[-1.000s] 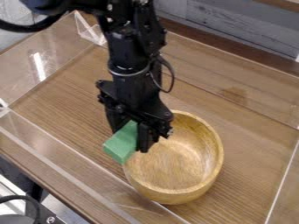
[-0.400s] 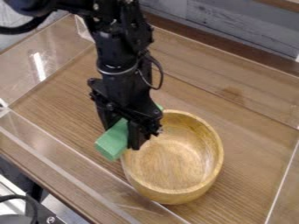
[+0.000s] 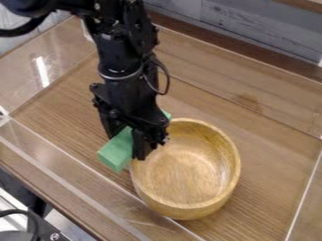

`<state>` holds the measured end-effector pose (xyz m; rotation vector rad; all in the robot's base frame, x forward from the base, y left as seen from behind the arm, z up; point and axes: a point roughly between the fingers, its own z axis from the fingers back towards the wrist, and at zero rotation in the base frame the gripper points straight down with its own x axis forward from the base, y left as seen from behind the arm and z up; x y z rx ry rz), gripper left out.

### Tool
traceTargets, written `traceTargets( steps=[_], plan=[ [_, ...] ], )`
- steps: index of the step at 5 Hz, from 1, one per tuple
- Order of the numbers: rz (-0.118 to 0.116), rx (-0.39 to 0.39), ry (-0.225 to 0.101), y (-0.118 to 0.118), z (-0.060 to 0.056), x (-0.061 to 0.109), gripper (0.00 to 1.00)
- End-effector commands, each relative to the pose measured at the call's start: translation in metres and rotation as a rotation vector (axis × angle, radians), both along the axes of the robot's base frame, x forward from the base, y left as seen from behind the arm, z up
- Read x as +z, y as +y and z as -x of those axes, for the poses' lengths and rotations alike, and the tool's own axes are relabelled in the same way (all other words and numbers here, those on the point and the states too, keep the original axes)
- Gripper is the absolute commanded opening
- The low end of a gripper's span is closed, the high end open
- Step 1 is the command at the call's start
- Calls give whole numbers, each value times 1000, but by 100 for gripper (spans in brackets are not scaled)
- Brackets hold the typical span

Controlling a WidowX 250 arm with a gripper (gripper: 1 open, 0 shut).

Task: Remove the green block from inside the brown bowl and put it on the table

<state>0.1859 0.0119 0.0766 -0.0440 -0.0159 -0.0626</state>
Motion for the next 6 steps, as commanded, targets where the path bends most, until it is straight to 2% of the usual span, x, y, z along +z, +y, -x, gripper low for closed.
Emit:
traceTargets(
  steps=[1,4,5,6],
  plan=[
    [-5,-1,-41,6,-4,8,0],
    [-6,0,-42,13,-5,5,0],
    [-6,0,-42,16,-5,3,100],
    [-6,-1,-43,17,-4,0,100]
  ],
)
